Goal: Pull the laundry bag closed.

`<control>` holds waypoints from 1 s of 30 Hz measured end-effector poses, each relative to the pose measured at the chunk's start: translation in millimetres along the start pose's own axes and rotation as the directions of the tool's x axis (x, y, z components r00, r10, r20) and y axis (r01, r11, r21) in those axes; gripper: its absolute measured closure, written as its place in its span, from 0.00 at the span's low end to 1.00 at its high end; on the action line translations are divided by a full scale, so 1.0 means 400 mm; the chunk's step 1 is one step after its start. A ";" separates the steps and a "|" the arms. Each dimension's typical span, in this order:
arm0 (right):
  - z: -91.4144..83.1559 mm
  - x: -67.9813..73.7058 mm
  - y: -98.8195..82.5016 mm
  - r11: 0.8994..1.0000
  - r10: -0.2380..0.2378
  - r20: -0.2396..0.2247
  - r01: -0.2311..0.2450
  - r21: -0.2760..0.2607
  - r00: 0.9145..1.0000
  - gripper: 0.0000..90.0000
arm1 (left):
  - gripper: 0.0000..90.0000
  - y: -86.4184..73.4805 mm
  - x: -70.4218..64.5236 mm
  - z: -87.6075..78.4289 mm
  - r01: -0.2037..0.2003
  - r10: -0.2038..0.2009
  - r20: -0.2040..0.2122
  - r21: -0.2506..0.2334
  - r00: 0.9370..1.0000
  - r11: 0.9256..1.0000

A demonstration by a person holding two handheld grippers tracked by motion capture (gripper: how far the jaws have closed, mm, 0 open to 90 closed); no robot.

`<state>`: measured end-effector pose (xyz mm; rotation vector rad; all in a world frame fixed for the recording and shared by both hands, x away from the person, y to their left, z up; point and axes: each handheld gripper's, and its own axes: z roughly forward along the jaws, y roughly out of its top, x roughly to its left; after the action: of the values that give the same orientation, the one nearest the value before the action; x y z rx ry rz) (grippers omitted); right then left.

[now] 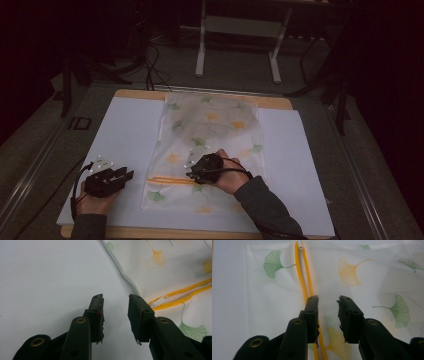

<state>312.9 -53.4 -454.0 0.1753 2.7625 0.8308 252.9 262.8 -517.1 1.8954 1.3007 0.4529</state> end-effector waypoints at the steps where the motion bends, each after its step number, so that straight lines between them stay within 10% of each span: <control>1: 0.000 0.000 0.000 1.000 0.000 0.000 0.000 0.000 1.000 0.77 | 0.72 0.000 0.000 0.000 0.000 0.000 0.000 0.000 1.000 1.000; 30: 0.090 0.030 0.059 0.999 -0.007 -0.073 0.005 -0.037 0.997 0.76 | 0.73 0.003 -0.001 0.002 -0.009 0.009 0.014 0.015 1.000 1.000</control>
<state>312.1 -12.7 -472.2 0.1321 2.8111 0.9036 253.9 262.1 -516.7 1.9141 1.2905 0.4348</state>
